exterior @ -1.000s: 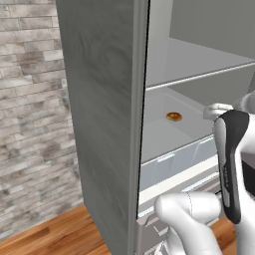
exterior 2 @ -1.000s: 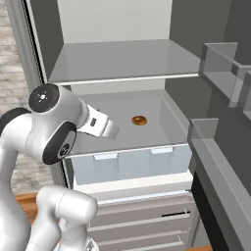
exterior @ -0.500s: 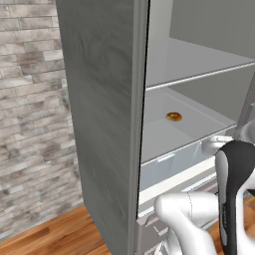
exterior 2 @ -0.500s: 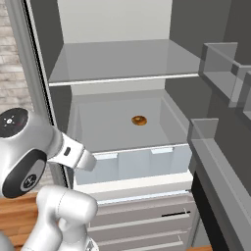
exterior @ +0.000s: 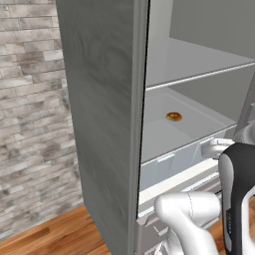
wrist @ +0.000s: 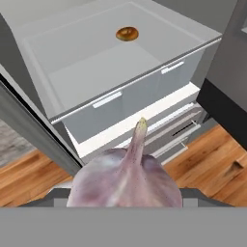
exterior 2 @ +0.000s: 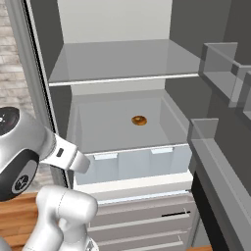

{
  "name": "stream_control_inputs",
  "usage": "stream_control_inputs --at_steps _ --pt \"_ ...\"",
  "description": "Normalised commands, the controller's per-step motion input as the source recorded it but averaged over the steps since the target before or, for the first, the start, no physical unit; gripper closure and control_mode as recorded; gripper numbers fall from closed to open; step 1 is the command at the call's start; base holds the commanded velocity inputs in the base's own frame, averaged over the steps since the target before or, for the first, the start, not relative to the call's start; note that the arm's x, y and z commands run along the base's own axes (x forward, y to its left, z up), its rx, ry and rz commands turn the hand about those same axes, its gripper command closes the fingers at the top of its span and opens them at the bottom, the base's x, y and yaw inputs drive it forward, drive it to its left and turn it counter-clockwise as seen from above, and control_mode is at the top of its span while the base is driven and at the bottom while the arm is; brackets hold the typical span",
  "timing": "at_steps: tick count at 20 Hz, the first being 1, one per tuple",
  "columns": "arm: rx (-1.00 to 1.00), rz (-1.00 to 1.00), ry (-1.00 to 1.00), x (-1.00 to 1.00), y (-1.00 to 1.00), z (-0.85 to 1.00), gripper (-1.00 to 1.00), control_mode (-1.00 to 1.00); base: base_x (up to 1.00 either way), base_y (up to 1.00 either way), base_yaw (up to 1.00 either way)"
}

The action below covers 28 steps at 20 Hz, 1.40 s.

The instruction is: Retrieve the bottle and the shaker from the cabinet and place them next to the mixing bowl on the counter. Then add garlic from the fridge to the mixing bowl.

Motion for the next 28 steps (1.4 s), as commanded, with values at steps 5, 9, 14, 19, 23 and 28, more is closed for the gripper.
stream_control_inputs --at_steps 5,9,14,19,23,28 --pt "0.0 0.0 0.0 0.0 0.0 0.0 1.0 1.0 -0.09 0.01 0.0" --pt "0.0 0.0 0.0 0.0 0.0 0.0 1.0 1.0 -0.97 0.14 0.0" --pt "0.0 0.0 0.0 0.0 0.0 0.0 1.0 1.0 -0.5 0.51 -0.35" --pt "0.0 0.0 0.0 0.0 0.0 0.0 1.0 1.0 -0.08 0.21 -0.84" --pt "0.0 0.0 0.0 0.0 0.0 0.0 1.0 1.0 0.0 0.15 -0.95" --pt "0.0 0.0 0.0 0.0 0.0 0.0 1.0 1.0 0.0 0.0 -0.91"
